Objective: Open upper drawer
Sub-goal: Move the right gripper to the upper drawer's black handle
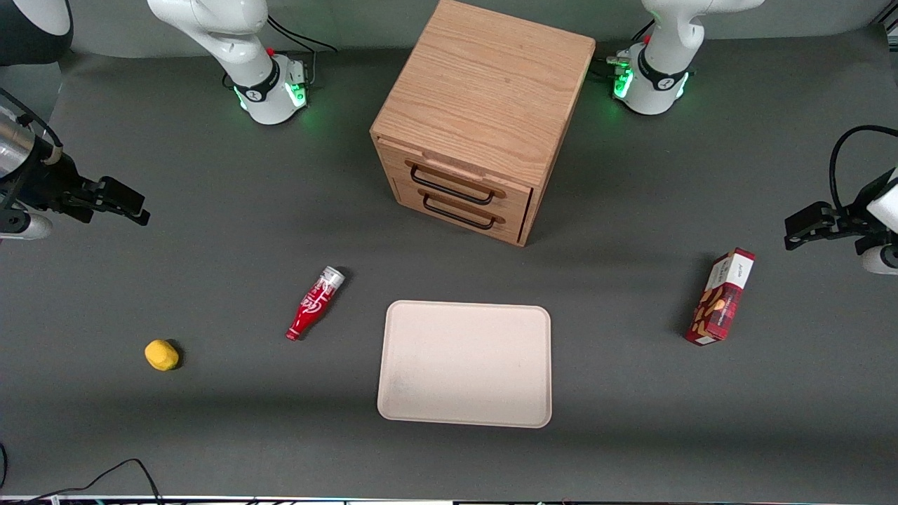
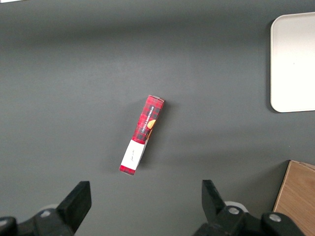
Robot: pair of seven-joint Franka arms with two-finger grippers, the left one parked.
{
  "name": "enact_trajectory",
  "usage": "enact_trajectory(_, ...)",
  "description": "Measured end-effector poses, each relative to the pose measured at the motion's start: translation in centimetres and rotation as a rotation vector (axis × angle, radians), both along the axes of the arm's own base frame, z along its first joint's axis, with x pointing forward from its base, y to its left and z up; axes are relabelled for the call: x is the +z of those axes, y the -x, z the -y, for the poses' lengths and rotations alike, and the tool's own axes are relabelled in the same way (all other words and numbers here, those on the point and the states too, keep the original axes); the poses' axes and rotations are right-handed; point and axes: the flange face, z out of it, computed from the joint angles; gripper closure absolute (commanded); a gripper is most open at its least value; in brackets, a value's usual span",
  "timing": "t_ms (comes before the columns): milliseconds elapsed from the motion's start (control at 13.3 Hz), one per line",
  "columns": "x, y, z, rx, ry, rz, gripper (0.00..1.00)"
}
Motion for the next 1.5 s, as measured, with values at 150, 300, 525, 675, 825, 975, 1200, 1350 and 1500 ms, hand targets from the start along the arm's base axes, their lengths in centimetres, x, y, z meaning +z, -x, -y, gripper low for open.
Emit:
enact_trajectory(150, 0.0, 0.0, 0.0, 0.001, 0.0, -0.002, 0.0)
enact_trajectory(300, 0.0, 0.0, -0.3, 0.005, 0.0, -0.002, 0.0)
enact_trajectory(525, -0.3, 0.1, -3.4, 0.057, -0.025, -0.008, 0.0)
enact_trajectory(675, -1.1, 0.2, -8.8, 0.155, -0.049, -0.021, 0.0)
enact_trajectory(825, -2.3, 0.6, -15.5, 0.306, -0.074, -0.036, 0.0)
enact_trajectory(975, -4.0, 1.3, -21.9, 0.495, -0.119, -0.054, 0.0)
enact_trajectory(1200, -6.7, 1.6, -29.6, 0.705, -0.217, -0.022, 0.0)
enact_trajectory(1350, -9.4, 1.6, -33.4, 0.834, -0.265, -0.001, 0.0)
enact_trajectory(1500, -12.5, 1.7, -36.0, 0.96, -0.271, 0.001, 0.0)
